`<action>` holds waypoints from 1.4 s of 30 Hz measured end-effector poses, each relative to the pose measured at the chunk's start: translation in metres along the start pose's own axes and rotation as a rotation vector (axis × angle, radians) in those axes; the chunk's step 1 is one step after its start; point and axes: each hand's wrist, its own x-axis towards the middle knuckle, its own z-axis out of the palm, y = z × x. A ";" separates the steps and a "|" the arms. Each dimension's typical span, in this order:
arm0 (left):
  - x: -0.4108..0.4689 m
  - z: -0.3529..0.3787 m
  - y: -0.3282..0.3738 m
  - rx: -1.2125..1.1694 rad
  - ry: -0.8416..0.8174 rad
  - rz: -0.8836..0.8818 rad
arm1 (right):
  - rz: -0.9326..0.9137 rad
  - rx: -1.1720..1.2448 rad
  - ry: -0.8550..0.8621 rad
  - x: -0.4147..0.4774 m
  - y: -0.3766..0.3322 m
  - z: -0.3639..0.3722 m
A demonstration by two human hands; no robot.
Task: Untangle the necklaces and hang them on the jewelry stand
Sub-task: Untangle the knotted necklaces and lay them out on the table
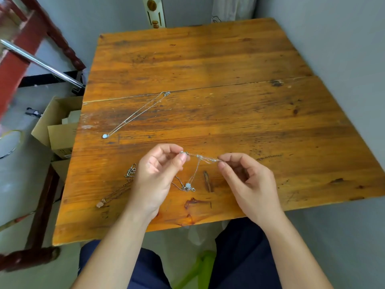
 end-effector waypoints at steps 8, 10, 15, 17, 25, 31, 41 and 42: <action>0.002 0.010 0.003 -0.194 0.024 -0.023 | -0.077 -0.110 0.087 -0.007 0.000 -0.001; 0.004 0.011 0.002 -0.212 0.034 -0.028 | -0.104 -0.134 0.075 -0.010 -0.002 -0.002; 0.008 0.016 -0.002 -0.353 -0.006 -0.094 | -0.167 -0.245 -0.011 -0.020 0.004 -0.002; 0.009 0.019 -0.005 -0.359 -0.012 -0.108 | -0.169 -0.280 -0.007 -0.022 0.007 -0.003; 0.029 0.031 -0.005 -0.395 -0.021 -0.129 | -0.247 -0.470 -0.033 -0.022 0.014 -0.010; 0.052 0.044 0.004 -0.507 -0.046 -0.193 | -0.275 -0.586 -0.103 -0.021 0.017 -0.016; 0.069 0.062 0.006 -0.234 -0.149 -0.091 | -0.314 -0.634 -0.155 -0.020 0.018 -0.018; 0.071 0.062 0.006 -0.179 -0.133 -0.056 | -0.318 -0.630 -0.159 -0.020 0.018 -0.018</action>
